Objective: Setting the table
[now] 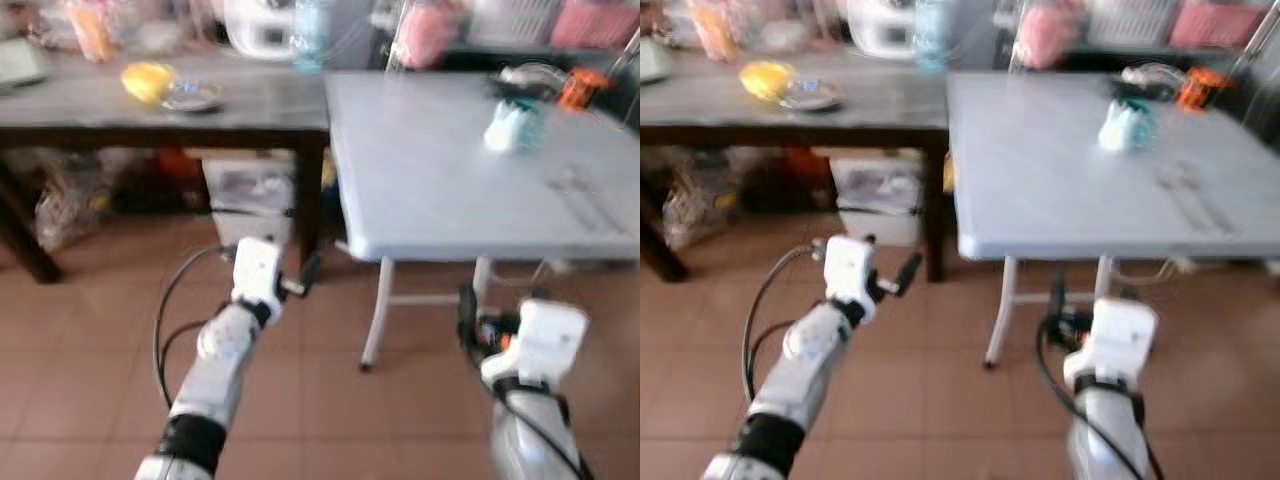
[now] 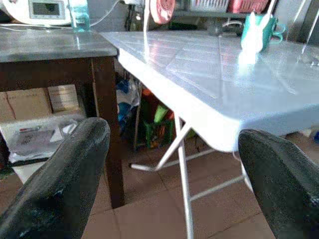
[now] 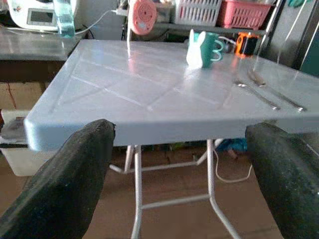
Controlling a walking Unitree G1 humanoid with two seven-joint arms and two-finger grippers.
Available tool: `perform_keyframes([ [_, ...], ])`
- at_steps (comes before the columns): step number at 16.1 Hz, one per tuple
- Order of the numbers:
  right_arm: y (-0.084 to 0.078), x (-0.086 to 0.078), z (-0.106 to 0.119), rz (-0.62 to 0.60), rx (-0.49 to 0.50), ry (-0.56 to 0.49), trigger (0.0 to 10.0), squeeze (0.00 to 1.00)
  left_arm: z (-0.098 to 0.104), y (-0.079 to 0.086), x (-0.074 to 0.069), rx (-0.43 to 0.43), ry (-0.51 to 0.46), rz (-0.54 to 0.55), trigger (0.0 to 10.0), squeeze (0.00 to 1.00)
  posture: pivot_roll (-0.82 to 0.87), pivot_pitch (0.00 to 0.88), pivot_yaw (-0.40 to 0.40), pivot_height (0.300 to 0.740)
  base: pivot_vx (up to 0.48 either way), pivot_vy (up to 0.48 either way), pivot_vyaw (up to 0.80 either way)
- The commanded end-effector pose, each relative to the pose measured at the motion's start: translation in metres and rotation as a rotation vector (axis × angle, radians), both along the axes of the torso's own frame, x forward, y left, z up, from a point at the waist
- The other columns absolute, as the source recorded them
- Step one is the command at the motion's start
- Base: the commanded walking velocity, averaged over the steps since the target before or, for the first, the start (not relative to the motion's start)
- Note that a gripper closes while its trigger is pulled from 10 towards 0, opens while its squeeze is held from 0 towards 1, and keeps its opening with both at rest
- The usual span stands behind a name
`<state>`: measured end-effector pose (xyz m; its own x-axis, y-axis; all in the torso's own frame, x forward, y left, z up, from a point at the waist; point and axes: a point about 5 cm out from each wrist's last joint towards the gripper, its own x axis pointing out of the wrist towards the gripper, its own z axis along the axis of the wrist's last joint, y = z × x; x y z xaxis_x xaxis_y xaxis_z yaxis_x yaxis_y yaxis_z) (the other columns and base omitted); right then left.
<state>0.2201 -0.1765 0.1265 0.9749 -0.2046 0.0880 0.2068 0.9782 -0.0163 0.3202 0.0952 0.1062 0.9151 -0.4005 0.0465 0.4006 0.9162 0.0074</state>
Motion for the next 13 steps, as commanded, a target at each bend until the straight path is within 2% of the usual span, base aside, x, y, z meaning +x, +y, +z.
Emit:
perform_keyframes([
  [1, -0.0018, 0.0012, 0.0055, -0.004, -0.01, -0.024, 10.0, 0.0, 0.0023, -0.0032, 0.0006, -0.005, -0.005, -0.007, 10.0, 0.0, 0.02, 0.104, 0.006, 0.74, 0.0, -0.281, 0.0],
  [8, -0.0009, 0.0033, 0.0069, 0.001, -0.026, -0.035, 10.0, 0.0, 0.0059, -0.0032, 0.0032, -0.003, -0.014, 0.007, 10.0, 0.0, 0.03, 0.106, 0.012, 0.74, 0.0, 0.0, 0.0],
  [13, -0.0001, 0.0053, 0.0074, 0.004, -0.041, -0.035, 10.0, 0.0, 0.0073, -0.0046, 0.0049, 0.005, -0.019, 0.001, 10.0, 0.0, 0.03, 0.109, 0.018, 0.74, 0.0, 0.0, 0.65],
])
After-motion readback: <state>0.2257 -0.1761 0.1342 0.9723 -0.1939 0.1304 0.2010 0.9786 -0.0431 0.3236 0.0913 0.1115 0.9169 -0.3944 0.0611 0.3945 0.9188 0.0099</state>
